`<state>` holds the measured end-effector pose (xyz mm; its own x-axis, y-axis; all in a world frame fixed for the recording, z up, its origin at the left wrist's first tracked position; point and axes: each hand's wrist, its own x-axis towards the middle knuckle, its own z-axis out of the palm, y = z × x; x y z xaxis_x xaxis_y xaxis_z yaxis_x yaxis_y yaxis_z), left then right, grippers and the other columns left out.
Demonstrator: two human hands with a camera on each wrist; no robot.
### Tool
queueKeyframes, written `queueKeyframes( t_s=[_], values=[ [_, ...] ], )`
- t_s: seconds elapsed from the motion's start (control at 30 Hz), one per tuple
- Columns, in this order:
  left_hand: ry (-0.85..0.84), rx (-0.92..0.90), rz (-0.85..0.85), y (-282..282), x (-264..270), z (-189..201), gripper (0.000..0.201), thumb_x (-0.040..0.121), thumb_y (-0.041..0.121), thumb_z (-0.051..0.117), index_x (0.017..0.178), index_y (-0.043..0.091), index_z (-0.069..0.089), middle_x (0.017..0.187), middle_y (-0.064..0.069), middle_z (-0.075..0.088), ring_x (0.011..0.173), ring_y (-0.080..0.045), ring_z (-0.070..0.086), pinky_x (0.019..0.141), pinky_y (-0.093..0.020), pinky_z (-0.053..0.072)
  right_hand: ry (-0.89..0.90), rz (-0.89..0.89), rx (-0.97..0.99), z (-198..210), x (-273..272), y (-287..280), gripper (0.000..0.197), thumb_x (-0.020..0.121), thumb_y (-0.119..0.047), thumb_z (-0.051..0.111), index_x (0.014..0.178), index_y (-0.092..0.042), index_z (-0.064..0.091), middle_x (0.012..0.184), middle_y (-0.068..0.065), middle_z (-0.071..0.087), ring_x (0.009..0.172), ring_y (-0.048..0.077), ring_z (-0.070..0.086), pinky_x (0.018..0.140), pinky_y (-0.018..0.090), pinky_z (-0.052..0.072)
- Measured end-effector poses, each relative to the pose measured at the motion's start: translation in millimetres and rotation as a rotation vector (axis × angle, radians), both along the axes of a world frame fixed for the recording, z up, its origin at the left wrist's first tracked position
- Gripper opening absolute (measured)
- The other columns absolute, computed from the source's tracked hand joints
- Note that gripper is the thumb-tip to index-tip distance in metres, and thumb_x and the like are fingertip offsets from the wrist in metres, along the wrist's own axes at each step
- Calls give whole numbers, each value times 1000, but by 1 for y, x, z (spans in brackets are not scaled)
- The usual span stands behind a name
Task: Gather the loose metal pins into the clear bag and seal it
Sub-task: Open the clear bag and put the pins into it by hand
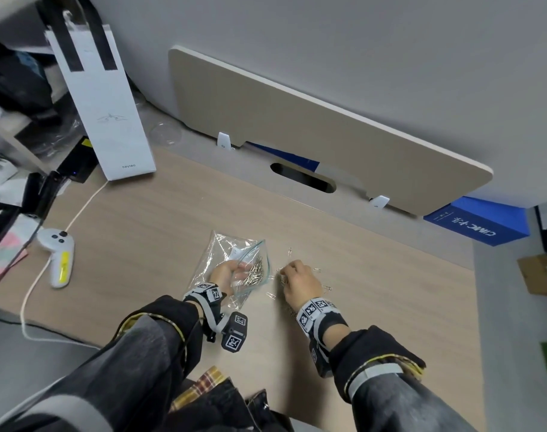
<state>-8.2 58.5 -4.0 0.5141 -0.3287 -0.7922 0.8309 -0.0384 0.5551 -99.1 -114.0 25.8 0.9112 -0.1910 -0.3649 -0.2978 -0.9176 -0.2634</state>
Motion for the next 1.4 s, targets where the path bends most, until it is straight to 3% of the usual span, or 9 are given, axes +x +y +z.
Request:
queueKeyframes(
  t_s=[0.2,0.3,0.43,0.63,0.8,0.93,1.17,1.3,1.4],
  values=[
    [5,-21,50,3,-1,-15,17,82,14,54,78,14,70,109,-9,73,111,-28,62,101,-62,42,-3,254,-11,-12,7,20,43,86,-6,51,128,-2,48,136,15,44,121,36,44,95,41,43],
    [0,-22,70,1,-2,-10,13,82,9,53,82,12,65,105,-7,72,105,-23,62,98,-57,48,-33,308,-20,-15,-6,12,36,84,-6,57,120,0,55,125,16,53,109,34,55,84,37,49],
    [-11,-5,55,-2,-6,-2,12,83,9,54,83,11,65,108,-10,70,104,-22,62,83,-48,54,-11,342,-83,-23,-30,-10,39,59,-3,76,97,-1,66,106,12,64,84,30,67,61,29,54],
    [10,36,52,-15,-9,8,16,91,11,47,83,9,61,99,-8,63,96,-20,57,64,-39,50,-63,41,45,0,-45,-23,27,82,-6,48,104,-10,64,112,8,59,102,30,56,74,35,46],
    [-1,33,35,-17,-13,9,17,89,15,48,87,11,64,109,-9,64,106,-21,57,67,-38,51,198,-68,268,-2,-69,-17,31,77,-8,47,89,-22,72,100,-1,73,96,22,65,85,25,49],
    [-27,37,15,-21,-16,14,20,93,13,42,91,10,62,103,-8,63,98,-20,57,63,-36,48,190,-188,336,-17,-67,-15,33,78,-4,45,91,-19,71,106,0,71,100,22,63,89,25,47],
    [-25,38,-5,-20,-16,13,21,94,14,41,93,11,62,108,-9,63,108,-25,54,74,-38,50,25,-270,368,-16,-46,-12,35,80,-3,44,96,-18,71,103,4,71,98,22,62,91,27,48],
    [-31,66,-34,-22,-16,9,20,91,16,44,91,13,64,111,-9,63,98,-19,57,101,-48,42,82,-226,481,-22,-34,15,39,82,1,42,108,-12,68,103,9,71,98,25,64,95,31,48],
    [-41,84,-53,-20,-15,4,22,91,18,44,91,14,65,102,-4,66,99,-20,57,109,-55,35,36,-359,487,-28,-26,13,35,85,1,42,105,-11,69,109,9,68,102,24,61,96,30,46]
  ],
)
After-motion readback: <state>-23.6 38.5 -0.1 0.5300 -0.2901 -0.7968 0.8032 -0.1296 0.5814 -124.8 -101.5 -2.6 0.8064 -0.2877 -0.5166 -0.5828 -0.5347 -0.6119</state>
